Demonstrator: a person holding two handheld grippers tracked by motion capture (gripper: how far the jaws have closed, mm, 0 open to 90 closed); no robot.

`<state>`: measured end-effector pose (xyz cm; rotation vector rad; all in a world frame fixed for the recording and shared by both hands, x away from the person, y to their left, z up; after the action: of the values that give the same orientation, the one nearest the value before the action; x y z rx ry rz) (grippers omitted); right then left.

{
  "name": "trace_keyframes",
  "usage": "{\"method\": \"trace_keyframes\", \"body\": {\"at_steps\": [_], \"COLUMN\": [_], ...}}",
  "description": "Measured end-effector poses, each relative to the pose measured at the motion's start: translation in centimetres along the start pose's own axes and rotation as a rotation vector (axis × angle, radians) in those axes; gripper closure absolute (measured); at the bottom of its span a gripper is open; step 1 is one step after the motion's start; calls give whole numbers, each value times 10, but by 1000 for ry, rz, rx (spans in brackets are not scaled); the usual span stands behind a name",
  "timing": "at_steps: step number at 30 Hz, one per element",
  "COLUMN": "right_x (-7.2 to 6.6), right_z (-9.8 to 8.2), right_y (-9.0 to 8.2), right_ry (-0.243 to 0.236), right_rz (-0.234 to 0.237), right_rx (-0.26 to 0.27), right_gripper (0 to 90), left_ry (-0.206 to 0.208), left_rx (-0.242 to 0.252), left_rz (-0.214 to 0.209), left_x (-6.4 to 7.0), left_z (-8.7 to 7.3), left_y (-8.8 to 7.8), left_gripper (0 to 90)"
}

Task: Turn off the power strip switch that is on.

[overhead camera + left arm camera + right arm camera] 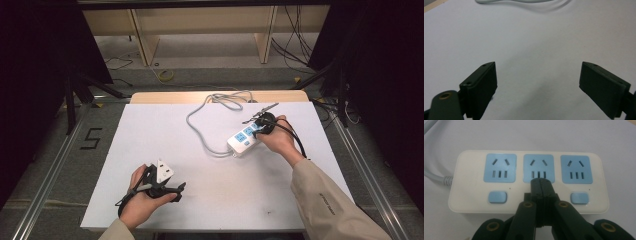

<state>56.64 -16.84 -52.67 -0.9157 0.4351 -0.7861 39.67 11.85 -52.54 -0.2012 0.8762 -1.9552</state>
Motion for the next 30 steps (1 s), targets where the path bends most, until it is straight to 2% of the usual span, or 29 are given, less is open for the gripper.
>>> {"method": "trace_keyframes", "body": {"at_steps": [18, 30], "right_x": [-1, 0], "right_z": [1, 0], "right_y": [0, 1], "right_ry": [-17, 0], "right_rz": [-15, -7], "right_rx": [-33, -41], "right_gripper": [900, 900], "left_ry": [1, 7], "left_rx": [0, -5], "left_rz": [-1, -1], "left_x": [0, 0], "left_z": [0, 0], "left_y": [0, 0], "left_gripper": [144, 144]}}
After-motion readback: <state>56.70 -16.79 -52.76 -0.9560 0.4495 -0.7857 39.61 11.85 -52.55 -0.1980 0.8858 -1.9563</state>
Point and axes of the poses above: each handheld gripper's, and its own axes: y roughly forward along the jaws, z roughly out of its top, x roughly to its right, the point moved 10 cm from there along y, roughly forward along the jaws, and after that the axes turned 4 degrees about z, right-handed, at the moved point
